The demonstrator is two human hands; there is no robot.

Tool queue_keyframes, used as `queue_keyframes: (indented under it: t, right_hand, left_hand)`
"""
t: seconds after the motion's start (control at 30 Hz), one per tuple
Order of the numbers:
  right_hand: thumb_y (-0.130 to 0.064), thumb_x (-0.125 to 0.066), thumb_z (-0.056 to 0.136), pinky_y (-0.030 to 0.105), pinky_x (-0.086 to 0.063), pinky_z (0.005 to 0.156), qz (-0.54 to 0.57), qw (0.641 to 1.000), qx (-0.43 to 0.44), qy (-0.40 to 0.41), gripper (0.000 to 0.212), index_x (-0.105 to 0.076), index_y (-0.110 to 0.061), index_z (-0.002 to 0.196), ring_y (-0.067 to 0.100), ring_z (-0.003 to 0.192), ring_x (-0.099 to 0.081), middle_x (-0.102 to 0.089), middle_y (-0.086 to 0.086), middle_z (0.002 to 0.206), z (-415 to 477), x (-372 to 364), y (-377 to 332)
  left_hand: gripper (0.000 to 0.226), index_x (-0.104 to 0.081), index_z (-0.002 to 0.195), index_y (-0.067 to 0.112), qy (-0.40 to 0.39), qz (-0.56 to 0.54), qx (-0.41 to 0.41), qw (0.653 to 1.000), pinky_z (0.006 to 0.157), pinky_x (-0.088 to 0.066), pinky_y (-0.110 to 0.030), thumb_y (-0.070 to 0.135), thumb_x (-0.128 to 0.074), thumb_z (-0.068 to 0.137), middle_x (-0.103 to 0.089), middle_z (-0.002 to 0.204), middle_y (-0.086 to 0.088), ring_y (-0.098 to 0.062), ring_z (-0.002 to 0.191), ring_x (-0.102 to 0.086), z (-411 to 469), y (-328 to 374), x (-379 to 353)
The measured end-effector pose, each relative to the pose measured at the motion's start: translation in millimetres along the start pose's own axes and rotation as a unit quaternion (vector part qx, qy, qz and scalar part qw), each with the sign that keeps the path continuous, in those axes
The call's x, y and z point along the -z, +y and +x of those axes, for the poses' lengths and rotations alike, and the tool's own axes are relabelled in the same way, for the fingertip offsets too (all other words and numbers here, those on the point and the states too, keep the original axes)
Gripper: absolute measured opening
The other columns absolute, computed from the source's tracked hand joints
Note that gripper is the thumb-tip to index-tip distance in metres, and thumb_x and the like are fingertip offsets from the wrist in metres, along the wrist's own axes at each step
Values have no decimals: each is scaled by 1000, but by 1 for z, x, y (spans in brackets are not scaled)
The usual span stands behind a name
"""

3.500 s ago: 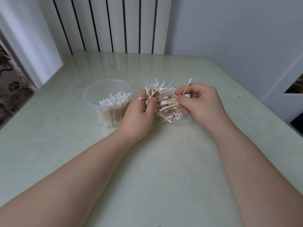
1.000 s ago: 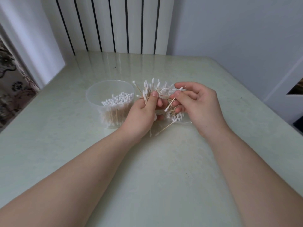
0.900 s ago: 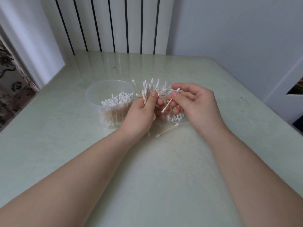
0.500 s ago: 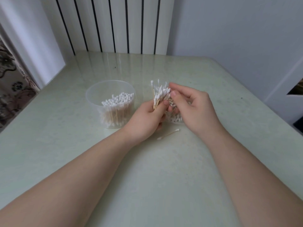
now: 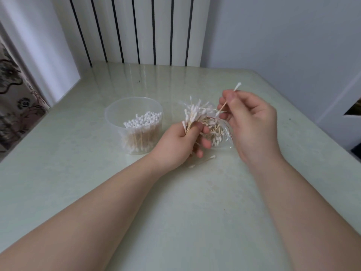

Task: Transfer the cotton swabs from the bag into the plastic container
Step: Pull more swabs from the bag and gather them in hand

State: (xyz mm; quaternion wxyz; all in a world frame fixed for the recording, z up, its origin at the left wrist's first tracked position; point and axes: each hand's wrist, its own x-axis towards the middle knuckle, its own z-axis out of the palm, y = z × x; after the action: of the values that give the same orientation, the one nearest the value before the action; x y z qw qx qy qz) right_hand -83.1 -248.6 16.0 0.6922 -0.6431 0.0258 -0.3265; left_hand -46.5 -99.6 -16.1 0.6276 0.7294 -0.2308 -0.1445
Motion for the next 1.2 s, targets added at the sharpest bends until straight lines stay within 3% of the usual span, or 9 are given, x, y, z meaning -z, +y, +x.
queue_keyframes:
  t: [0.1,0.2,0.27,0.4,0.5,0.7,0.87,0.93,1.2]
  right_hand:
    - [-5,-68,92,24,-56,79,-98,995,3,-31,32,-66,-27,116,10,78,-70,-76,2,83,-4,-1,4]
    - [-5,-68,92,15,-52,70,-121,991,-3,-61,25,-69,-19,112,7,76,-71,-77,0,83,-8,-5,4]
    - [-6,-69,92,18,-53,61,-117,990,-27,-71,15,-71,-16,103,10,70,-70,-76,-1,80,-9,-6,8]
    - [-22,-67,94,36,-58,85,-228,966,-1,-125,20,-75,-24,112,7,91,-73,-77,-9,95,-10,-6,20]
    - [-25,-66,95,26,-56,82,-225,961,6,-158,28,-69,-24,123,1,91,-70,-75,-11,96,-12,-7,18]
    - [-41,-82,73,35,-49,67,-367,893,-16,-260,29,-73,-13,75,12,61,-53,-66,9,71,-24,-8,14]
    - [-35,-74,86,31,-37,54,-397,881,36,-253,39,-66,-5,63,17,50,-39,-56,13,56,-23,-9,16]
    - [-28,-73,87,28,-40,56,-395,883,61,-245,34,-65,-5,63,21,53,-44,-55,9,54,-23,-10,18]
    - [-11,-71,78,14,-37,54,-377,886,75,-259,16,-66,-14,63,5,50,-47,-53,-3,52,-22,-6,15]
  left_hand:
    - [28,-62,103,12,-5,-123,24,992,54,-54,-23,24,-37,111,-76,80,-5,-16,66,-71,-1,3,0]
    - [30,-63,111,9,-31,-154,18,987,69,-60,-28,22,-37,111,-76,88,-9,-18,76,-73,-2,3,1]
    - [31,-64,109,7,-36,-143,12,989,66,-59,-26,23,-38,110,-74,84,-6,-17,71,-71,-2,3,2]
    - [28,-54,95,6,-17,-127,17,992,41,-28,-21,25,-39,110,-40,55,5,-11,44,-32,3,1,3]
    - [28,-52,87,19,18,-195,35,980,40,-15,-19,27,-38,110,-25,59,4,-8,44,-20,4,10,6]
    - [26,-43,86,21,67,-332,-2,941,49,-14,-26,28,-35,111,-24,63,5,-11,51,-18,4,20,8]
    - [30,-44,84,20,92,-342,-15,935,61,-30,-27,27,-34,111,-29,67,3,-12,58,-37,4,18,3]
    - [30,-45,85,19,88,-340,-13,936,69,-36,-34,27,-33,111,-32,66,3,-13,64,-44,4,16,1]
    - [28,-49,88,17,78,-366,-5,927,72,-51,-32,25,-35,111,-46,67,2,-16,75,-56,3,13,-3]
